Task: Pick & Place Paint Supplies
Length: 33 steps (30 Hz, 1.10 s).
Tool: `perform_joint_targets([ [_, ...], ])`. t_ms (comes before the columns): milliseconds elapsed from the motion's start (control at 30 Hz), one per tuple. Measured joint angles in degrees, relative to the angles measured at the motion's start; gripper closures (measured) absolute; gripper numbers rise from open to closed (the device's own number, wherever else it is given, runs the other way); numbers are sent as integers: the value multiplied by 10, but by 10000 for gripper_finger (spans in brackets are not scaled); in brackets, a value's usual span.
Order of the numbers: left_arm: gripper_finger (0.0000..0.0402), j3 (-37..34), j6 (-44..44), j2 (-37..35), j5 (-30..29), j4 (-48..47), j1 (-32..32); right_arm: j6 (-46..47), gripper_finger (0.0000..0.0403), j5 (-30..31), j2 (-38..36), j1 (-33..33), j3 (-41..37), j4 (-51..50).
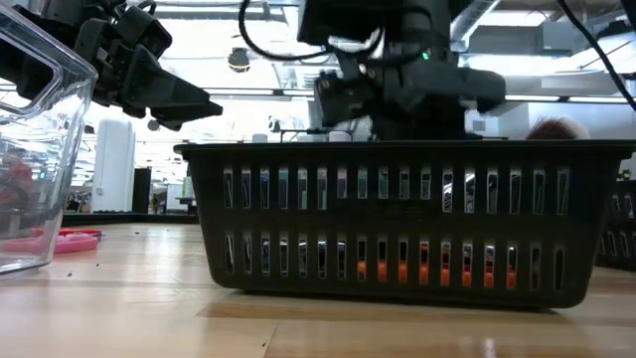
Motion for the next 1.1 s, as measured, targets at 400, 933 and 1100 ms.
perform_joint_targets([
  [400,225,0,35,0,0,65,2,-31,245,-12,-3,-3,-65,77],
  [933,225,0,37,0,0,69,2,-31,246,154,-2,-53,-82,74],
  [1100,225,0,36,0,0,64,2,-45,246,134,-13,-73,-83,46],
])
